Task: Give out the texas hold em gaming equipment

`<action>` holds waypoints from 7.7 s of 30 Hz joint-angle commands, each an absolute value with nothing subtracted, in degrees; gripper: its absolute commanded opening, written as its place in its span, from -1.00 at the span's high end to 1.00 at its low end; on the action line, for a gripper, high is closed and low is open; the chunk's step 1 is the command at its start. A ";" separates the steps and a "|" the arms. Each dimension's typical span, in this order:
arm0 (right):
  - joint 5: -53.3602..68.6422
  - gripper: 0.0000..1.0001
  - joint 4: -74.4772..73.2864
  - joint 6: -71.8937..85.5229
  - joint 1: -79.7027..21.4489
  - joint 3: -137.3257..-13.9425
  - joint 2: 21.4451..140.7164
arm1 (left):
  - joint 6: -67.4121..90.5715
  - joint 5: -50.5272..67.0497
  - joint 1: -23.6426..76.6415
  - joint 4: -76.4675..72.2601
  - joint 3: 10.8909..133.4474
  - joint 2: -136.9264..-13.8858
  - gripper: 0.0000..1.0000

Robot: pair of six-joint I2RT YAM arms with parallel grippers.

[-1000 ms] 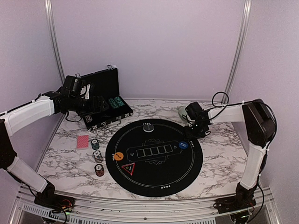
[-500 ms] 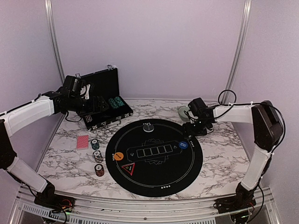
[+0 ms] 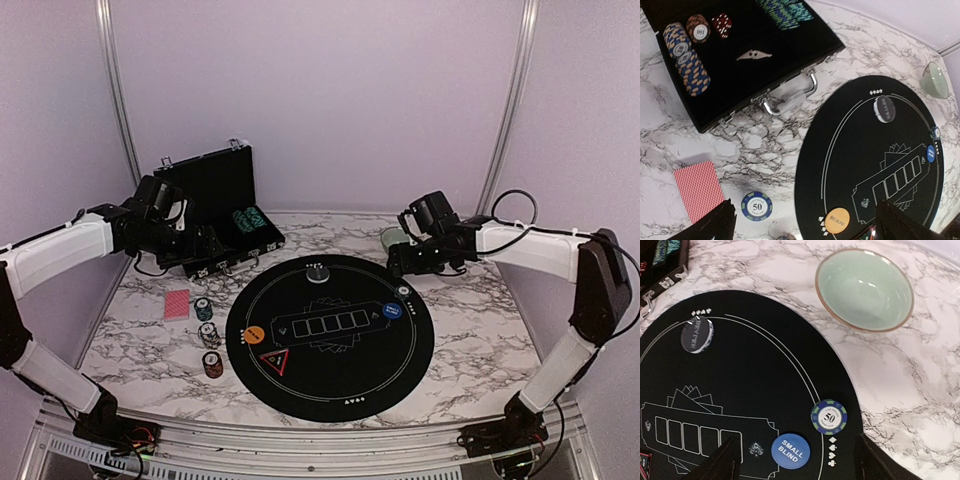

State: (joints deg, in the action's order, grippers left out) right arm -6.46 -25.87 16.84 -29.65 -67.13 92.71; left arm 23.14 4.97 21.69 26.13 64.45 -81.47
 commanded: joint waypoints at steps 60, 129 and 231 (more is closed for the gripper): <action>0.48 -0.48 -11.77 18.10 -32.64 -60.89 82.44 | 15.38 -7.29 25.55 37.52 68.46 -102.71 -0.32; -3.07 -0.48 -13.10 18.37 -32.64 -60.99 82.28 | 14.73 -8.67 26.59 38.48 68.77 -106.04 -0.04; -2.78 -0.48 -14.02 18.56 -32.67 -62.21 84.42 | 13.66 -10.02 27.16 39.45 69.08 -106.00 0.07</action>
State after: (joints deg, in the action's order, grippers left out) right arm -2.66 -13.87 18.00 -32.05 -60.16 84.09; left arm 14.06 -9.72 26.96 38.89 69.14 -105.89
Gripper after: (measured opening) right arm 0.740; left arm 0.466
